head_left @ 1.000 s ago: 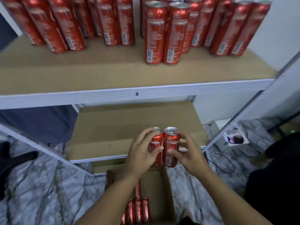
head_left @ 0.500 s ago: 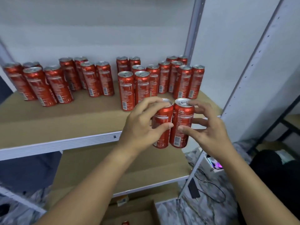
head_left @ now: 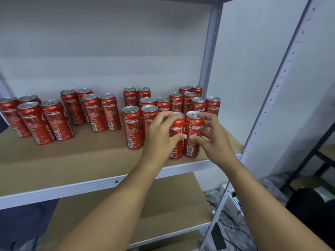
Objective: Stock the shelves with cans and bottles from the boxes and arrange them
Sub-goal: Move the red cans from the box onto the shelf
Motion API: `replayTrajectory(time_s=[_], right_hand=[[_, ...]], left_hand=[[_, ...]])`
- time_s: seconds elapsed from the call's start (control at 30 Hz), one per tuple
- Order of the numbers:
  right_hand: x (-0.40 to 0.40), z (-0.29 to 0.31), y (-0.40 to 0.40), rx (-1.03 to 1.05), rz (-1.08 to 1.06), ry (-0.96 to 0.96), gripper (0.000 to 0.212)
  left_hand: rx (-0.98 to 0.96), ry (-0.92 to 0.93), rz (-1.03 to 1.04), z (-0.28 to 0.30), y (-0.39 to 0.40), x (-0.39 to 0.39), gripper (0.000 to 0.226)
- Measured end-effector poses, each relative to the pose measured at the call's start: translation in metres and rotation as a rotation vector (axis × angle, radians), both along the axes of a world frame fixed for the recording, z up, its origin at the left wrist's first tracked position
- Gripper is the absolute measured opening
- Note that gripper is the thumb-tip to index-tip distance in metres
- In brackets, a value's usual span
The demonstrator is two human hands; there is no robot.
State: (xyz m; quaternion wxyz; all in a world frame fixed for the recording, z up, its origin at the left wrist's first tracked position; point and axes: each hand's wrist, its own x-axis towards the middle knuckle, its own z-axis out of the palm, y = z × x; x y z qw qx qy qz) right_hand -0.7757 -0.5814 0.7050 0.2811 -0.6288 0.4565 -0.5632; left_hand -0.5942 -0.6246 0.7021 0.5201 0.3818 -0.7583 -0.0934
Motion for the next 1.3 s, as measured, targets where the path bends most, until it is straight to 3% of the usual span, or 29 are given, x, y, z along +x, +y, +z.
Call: replayTrajectory(time_s=[0.1, 0.27, 0.47, 0.87, 1.3], right_hand=[[-0.004, -0.005, -0.007, -0.009, -0.031, 0.022, 0.066], [-0.007, -0.026, -0.008, 0.041, -0.097, -0.008, 0.102], [-0.011, -0.04, -0.013, 0.057, -0.195, 0.101, 0.078], [-0.049, -0.038, -0.039, 0.096, -0.277, 0.165, 0.074], [-0.052, -0.042, -0.047, 0.156, -0.264, 0.177, 0.075]], left_hand=[[0.001, -0.018, 0.044, -0.007, 0.0, -0.007, 0.068], [0.155, 0.152, 0.032, -0.028, 0.004, -0.009, 0.099], [0.305, 0.25, 0.11, -0.056, 0.007, -0.017, 0.091], [0.344, 0.212, 0.125, -0.055, -0.032, -0.07, 0.08], [0.37, 0.194, 0.119, -0.057, -0.033, -0.07, 0.081]])
